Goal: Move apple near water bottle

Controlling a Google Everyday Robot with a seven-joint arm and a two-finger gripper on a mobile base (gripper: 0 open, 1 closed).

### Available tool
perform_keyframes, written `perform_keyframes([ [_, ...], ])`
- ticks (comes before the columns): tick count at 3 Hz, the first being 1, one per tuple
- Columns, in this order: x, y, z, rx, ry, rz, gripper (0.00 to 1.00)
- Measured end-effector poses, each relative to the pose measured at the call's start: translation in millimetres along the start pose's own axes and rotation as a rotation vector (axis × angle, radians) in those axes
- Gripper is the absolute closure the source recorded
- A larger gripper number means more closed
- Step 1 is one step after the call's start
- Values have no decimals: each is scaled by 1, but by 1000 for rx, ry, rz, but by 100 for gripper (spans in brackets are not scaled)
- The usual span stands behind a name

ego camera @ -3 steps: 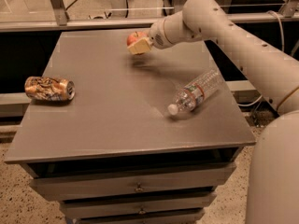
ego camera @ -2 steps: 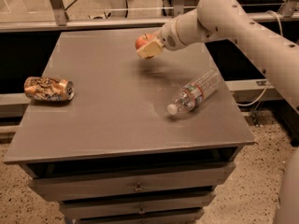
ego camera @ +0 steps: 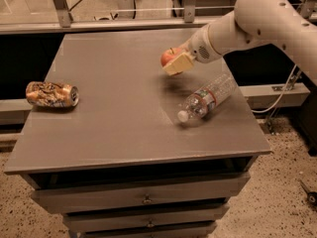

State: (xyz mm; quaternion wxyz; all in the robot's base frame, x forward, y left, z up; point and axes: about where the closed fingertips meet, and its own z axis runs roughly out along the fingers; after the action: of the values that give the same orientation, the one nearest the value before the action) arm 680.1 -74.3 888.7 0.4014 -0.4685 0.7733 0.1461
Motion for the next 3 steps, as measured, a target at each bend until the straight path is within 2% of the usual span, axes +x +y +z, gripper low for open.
perform_keyframes([
  [1, 24, 8, -11, -16, 52, 5, 100],
  [2, 38, 10, -19, -17, 92, 13, 85],
  [3, 49, 11, -27, -11, 125, 16, 62],
])
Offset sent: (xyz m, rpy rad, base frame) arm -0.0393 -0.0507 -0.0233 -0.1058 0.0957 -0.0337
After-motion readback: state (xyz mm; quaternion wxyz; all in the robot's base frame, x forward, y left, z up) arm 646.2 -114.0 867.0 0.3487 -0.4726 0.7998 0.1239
